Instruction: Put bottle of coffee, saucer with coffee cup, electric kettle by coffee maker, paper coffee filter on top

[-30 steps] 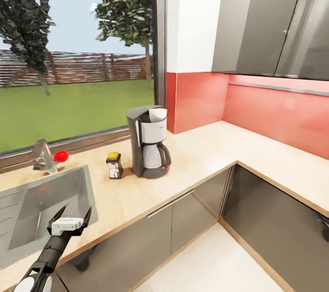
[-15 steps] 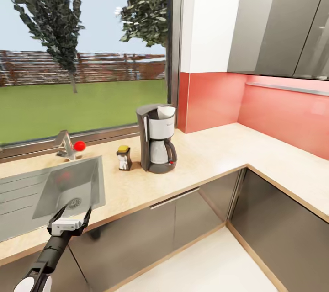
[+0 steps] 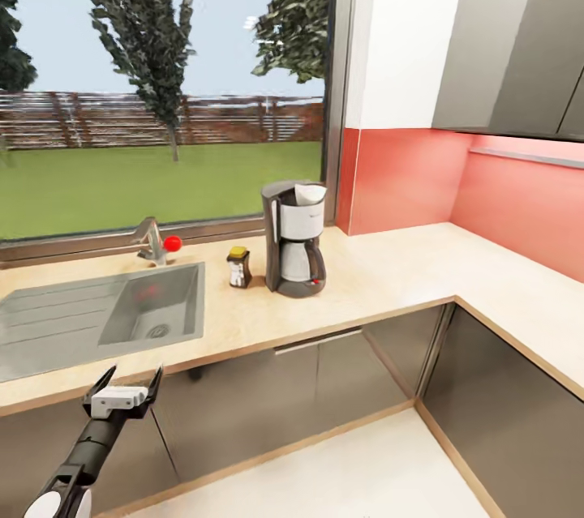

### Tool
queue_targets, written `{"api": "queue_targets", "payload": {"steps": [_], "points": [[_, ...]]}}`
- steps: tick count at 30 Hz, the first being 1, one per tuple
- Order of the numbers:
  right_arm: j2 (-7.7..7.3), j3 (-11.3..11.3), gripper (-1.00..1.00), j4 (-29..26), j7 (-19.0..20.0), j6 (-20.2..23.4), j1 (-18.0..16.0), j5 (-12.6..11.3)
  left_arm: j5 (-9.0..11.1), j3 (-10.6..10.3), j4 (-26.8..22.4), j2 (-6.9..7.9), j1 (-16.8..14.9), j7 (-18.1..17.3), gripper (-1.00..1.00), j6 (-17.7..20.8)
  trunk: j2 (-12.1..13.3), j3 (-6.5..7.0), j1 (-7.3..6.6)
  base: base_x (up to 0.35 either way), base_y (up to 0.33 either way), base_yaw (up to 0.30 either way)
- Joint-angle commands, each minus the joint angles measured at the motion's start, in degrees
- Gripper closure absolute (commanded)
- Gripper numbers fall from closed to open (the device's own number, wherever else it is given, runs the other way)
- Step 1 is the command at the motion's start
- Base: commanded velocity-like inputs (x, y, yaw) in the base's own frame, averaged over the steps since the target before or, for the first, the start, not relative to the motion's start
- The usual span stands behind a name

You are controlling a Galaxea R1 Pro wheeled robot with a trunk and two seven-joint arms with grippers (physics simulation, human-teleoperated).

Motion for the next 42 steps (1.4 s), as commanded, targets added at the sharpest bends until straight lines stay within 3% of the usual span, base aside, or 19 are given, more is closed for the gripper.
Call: {"api": "queue_targets", "payload": {"steps": [1,21,28,30,36,40,42], "points": [[-0.03,0.5,-1.0,0.0,0.2,-0.2,0.0,-0.5,-0.1,0.1,0.0,-0.03,-0.1,-0.3,-1.0,-0.2,-0.1,-0.13,0.01,-0.23,-0.206,0.271],[0.05,0.5,-1.0,0.0,0.2,-0.2,0.0,-0.5,-0.2,0.2,0.5,-0.03,0.0,-0.2,-1.0,-0.2,-0.1,-0.13,0.01,-0.223,-0.158,0.27],[0.06,0.4,-1.0,0.0,0.2,-0.1,0.0,-0.5,-0.2,1.2,1.4,-0.05,3.1,-0.2,-1.0,-0.1,-0.1,-0.13,0.01,-0.014,-0.007,0.182],[0.06,0.4,-1.0,0.0,0.2,-0.1,0.0,-0.5,-0.2,1.4,3.3,-0.04,3.7,-0.4,-1.0,-0.2,-0.1,-0.13,0.01,-0.002,-0.001,0.036],[0.31,0.6,-1.0,-0.1,0.3,0.0,0.0,-0.5,-0.7,1.8,16.7,0.56,5.0,0.2,-1.0,0.0,-0.1,-0.13,0.01,-0.001,0.0,0.009],[0.39,0.6,-1.0,-0.2,0.3,0.0,0.0,-0.4,-0.9,3.3,25.3,1.48,7.4,3.3,-1.0,0.0,-0.1,-0.13,0.01,0.0,0.0,0.0],[0.4,0.6,-1.0,-0.2,0.3,0.0,0.0,-0.4,-1.0,4.0,30.5,2.82,8.3,5.7,-1.0,0.0,-0.1,-0.13,0.01,0.0,0.0,0.0]]}}
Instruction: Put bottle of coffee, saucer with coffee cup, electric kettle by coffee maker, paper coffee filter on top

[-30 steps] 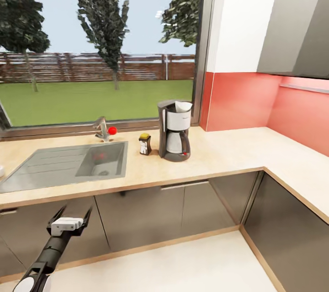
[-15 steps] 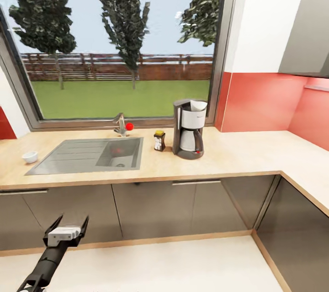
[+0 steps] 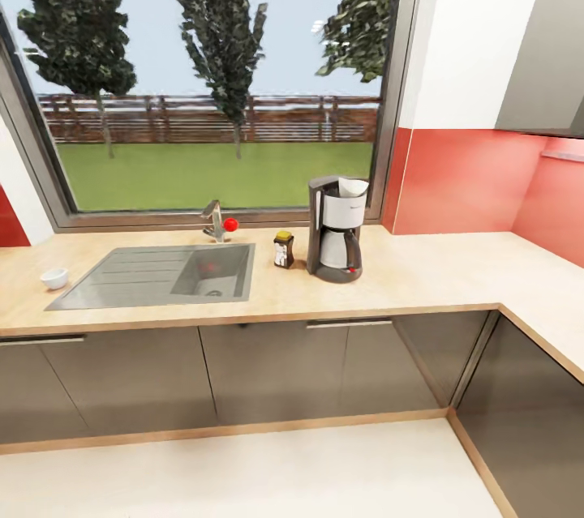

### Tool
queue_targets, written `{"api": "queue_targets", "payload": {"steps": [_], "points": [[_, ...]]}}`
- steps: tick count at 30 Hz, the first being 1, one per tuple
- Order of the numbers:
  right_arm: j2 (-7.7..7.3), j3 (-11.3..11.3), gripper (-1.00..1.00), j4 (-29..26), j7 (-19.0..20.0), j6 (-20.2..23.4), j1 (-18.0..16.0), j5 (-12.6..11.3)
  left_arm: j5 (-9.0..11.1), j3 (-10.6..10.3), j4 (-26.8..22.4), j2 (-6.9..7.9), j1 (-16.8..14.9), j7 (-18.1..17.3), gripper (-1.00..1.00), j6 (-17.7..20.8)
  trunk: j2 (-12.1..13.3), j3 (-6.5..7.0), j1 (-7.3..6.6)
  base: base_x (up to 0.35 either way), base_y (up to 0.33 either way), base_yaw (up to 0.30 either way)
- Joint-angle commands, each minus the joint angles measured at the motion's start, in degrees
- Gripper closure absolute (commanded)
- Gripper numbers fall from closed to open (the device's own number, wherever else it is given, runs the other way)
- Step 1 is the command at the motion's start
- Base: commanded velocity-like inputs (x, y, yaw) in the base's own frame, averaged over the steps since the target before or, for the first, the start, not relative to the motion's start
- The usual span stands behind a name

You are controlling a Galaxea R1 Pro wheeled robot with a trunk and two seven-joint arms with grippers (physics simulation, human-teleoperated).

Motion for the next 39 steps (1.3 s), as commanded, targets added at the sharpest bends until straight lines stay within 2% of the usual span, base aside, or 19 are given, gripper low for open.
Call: {"api": "queue_targets", "payload": {"steps": [1,2,5,11,14,15,17,19,20,22,28,33,39], "points": [[-0.02,0.5,-1.0,0.1,0.2,-0.2,-0.1,-0.5,-0.2,0.4,3.0,0.86,0.2,0.7,-1.0,-0.1,-0.1,-0.1,0.04,0.0,0.0,0.0],[-0.02,0.5,-1.0,0.1,0.2,-0.2,-0.1,-0.5,-0.2,0.5,4.5,1.33,0.3,1.1,-1.0,-0.1,-0.1,-0.1,0.04,0.0,0.0,0.0],[-0.07,0.5,-1.0,0.1,0.2,-0.2,-0.1,-0.5,-0.3,0.6,15.0,3.79,0.5,2.3,-1.0,-0.1,-0.1,-0.1,0.04,0.0,0.0,0.0],[-0.17,0.4,-1.0,0.1,0.3,-0.2,-0.1,-0.5,-0.6,0.3,24.2,5.28,0.6,2.7,-1.0,0.3,-0.1,-0.1,0.04,0.0,0.0,0.0],[-0.24,0.2,-1.0,0.1,0.2,-0.2,-0.1,-0.6,-1.6,0.1,27.5,5.48,0.4,2.8,-1.0,2.8,-0.1,-0.1,0.04,0.0,0.0,0.0],[-0.27,0.2,-1.0,0.1,0.2,-0.2,-0.1,-0.6,-2.5,0.0,28.4,5.5,0.4,3.0,-1.0,4.7,-0.1,-0.1,0.04,0.0,0.0,0.0],[-0.32,0.1,-1.0,0.1,0.2,-0.2,-0.1,-0.7,-4.6,0.0,29.2,5.49,0.4,3.6,-1.0,8.5,-0.1,-0.1,0.04,0.0,0.0,0.0],[-0.35,0.1,-1.0,0.1,0.2,-0.2,-0.1,-0.7,-8.3,0.0,29.7,5.34,0.3,5.3,-1.0,13.8,-0.1,-0.1,0.04,0.0,0.0,0.0],[-0.36,0.0,-1.0,0.0,0.2,-0.2,-0.1,-0.7,-12.6,0.0,30.0,5.06,0.3,8.3,-1.0,18.2,-0.1,-0.1,0.04,0.0,0.0,0.0],[-0.36,0.0,-1.0,0.0,0.2,-0.2,-0.1,-0.7,-14.0,0.2,30.0,4.83,0.3,9.9,-1.0,19.4,-0.1,-0.1,0.04,0.0,0.0,0.0],[-0.39,0.0,-1.0,0.1,0.2,-0.2,-0.1,-0.7,-15.4,0.4,29.9,3.76,0.1,12.8,-1.0,20.6,-0.1,-0.1,0.04,0.0,0.0,0.0],[-0.41,0.3,-1.0,0.1,0.3,-0.2,-0.1,-0.6,-15.5,0.5,29.7,2.98,0.0,12.7,-1.0,20.6,-0.1,-0.1,0.04,0.0,0.0,0.05],[-0.24,0.4,-1.0,0.1,0.3,-0.2,-0.1,-0.5,-15.4,0.5,29.5,1.87,0.0,12.5,-1.0,20.0,-0.1,-0.16,0.04,0.0,0.0,0.232]]}}
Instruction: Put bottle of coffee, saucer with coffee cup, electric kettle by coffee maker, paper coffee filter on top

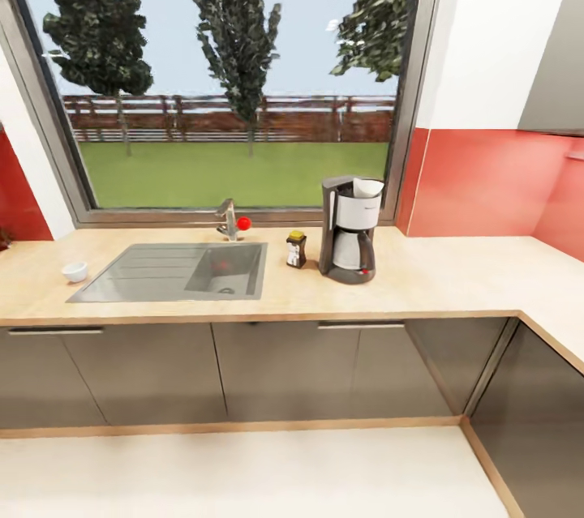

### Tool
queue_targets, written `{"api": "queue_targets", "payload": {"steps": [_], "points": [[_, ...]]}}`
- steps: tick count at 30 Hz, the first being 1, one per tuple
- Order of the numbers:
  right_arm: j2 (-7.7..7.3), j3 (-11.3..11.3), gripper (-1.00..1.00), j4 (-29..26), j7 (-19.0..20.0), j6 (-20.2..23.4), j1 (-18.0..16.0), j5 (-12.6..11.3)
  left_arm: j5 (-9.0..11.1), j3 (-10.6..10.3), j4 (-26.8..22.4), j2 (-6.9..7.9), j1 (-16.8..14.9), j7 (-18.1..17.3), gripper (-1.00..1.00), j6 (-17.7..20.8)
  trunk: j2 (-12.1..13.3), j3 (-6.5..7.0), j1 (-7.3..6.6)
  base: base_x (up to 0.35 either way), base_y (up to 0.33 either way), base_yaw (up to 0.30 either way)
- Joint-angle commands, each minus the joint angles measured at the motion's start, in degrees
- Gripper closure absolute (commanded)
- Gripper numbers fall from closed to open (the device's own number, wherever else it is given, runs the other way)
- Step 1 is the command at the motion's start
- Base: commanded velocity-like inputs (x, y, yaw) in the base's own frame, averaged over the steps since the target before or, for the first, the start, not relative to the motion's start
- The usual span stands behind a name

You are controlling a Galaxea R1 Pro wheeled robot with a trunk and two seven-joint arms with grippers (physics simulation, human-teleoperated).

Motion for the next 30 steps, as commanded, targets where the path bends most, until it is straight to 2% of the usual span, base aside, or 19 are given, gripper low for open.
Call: {"api": "queue_targets", "payload": {"steps": [1,8,30], "points": [[-0.01,0.5,-1.0,0.1,0.2,-0.2,-0.1,-0.5,-0.6,0.5,-0.1,-0.19,0.0,0.0,-1.0,-0.1,-0.1,-0.13,0.03,0.0,0.0,0.266],[0.02,0.5,-1.0,0.1,0.1,-0.2,-0.1,-0.5,-0.5,0.5,-0.2,-0.61,-0.1,0.1,-1.0,-0.2,-0.1,-0.29,0.03,0.0,0.0,0.272],[-0.12,0.4,-1.0,-0.1,0.0,-0.2,-0.1,-0.6,-0.6,0.4,-0.2,-0.41,-0.1,0.3,-1.0,-0.2,-0.1,-0.78,0.03,0.0,0.0,0.274]]}}
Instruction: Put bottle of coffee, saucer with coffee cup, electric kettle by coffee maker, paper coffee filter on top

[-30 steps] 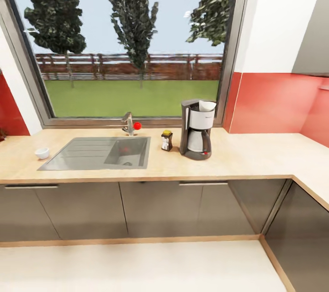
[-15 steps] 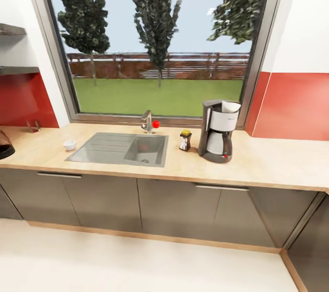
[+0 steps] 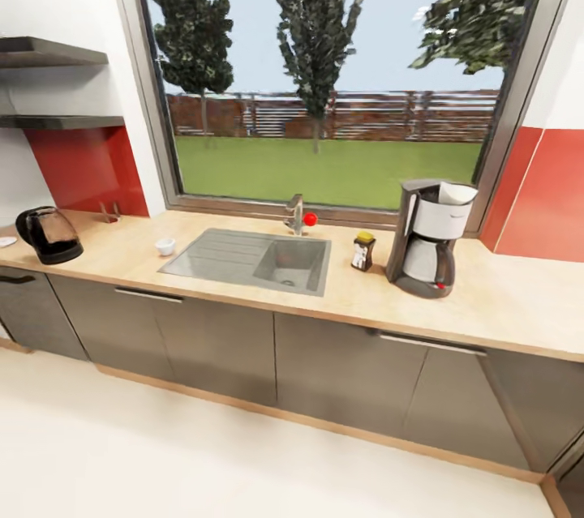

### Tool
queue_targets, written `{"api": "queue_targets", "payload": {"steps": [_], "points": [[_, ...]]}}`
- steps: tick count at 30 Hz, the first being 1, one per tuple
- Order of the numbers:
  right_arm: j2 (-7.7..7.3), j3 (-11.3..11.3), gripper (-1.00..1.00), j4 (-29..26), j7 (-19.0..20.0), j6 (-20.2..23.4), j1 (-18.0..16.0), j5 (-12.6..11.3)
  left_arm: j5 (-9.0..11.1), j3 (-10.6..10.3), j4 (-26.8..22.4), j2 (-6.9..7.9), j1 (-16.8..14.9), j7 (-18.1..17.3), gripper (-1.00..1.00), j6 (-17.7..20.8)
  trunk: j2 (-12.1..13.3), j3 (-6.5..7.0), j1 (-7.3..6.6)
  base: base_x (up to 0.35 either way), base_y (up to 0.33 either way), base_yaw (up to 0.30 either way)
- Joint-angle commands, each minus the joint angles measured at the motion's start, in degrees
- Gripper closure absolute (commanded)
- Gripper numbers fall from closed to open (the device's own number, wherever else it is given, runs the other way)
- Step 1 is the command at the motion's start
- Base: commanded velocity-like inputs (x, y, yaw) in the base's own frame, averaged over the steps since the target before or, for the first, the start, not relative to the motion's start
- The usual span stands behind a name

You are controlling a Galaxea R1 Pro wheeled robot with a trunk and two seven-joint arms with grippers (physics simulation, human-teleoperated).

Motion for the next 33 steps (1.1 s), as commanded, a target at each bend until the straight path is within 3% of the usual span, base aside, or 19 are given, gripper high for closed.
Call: {"api": "queue_targets", "payload": {"steps": [1,21,33], "points": [[-0.04,0.4,-1.0,0.1,0.1,-0.2,-0.1,-0.5,-0.6,0.4,-0.1,0.09,0.0,-0.1,-1.0,-0.1,-0.1,-0.13,0.03,0.0,0.0,0.275],[0.29,0.5,-1.0,0.1,-4.1,-0.1,-0.1,-0.5,-0.8,0.4,0.0,-0.17,0.0,0.0,-1.0,0.1,-0.1,-0.61,0.03,0.0,0.0,0.274],[0.37,0.4,-1.0,0.0,-4.6,-0.1,-0.1,-0.5,-0.8,0.4,0.0,-0.18,0.0,0.0,-1.0,0.2,-0.1,-0.92,0.03,0.03,0.0,0.269]]}}
